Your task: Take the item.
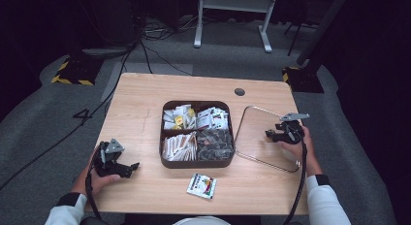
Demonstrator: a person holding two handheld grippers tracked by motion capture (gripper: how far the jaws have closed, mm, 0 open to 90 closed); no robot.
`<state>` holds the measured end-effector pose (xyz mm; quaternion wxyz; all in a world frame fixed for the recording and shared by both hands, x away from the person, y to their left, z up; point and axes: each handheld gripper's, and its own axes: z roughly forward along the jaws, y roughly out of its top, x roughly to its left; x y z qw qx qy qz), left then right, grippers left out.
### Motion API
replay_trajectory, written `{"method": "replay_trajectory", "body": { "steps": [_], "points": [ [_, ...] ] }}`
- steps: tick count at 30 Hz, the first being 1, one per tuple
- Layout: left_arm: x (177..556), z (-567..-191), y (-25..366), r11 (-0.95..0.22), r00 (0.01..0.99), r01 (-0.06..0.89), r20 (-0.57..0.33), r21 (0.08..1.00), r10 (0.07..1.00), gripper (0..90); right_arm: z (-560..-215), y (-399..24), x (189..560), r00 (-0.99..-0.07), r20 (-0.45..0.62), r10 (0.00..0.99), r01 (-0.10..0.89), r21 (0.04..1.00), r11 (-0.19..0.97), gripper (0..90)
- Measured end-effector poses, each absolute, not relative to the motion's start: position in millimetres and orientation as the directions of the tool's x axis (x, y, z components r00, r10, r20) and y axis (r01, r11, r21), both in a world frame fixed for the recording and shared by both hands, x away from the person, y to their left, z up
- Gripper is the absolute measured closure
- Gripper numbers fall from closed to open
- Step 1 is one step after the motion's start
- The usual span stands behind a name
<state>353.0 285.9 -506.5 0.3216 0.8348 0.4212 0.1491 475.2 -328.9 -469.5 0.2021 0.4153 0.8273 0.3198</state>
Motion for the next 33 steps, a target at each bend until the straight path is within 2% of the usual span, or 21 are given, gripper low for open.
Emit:
{"method": "replay_trajectory", "body": {
  "steps": [6,9,16,27,33],
  "points": [
    [353,-506,286,-0.438,0.601,0.607,-0.022,0.663,0.799,0.2,-479,-334,479,-0.566,-0.014,0.824,0.587,0.695,0.415,44.6],
    [353,-506,286,-0.438,0.601,0.607,-0.022,0.663,0.799,0.2,-480,-334,479,-0.579,-0.005,0.815,0.584,0.696,0.419,50.9],
    [353,-506,286,-0.438,0.601,0.607,-0.023,0.662,0.799,0.2,-486,-332,479,-0.590,0.003,0.807,0.591,0.682,0.430,57.8],
    [353,-506,286,-0.438,0.601,0.607,-0.023,0.662,0.799,0.2,-484,-335,477,-0.586,-0.018,0.810,0.586,0.680,0.439,58.5],
    [353,-506,286,-0.438,0.601,0.608,-0.023,0.662,0.799,0.2,-474,-339,474,-0.579,-0.016,0.815,0.567,0.711,0.416,58.6]
  ]
}}
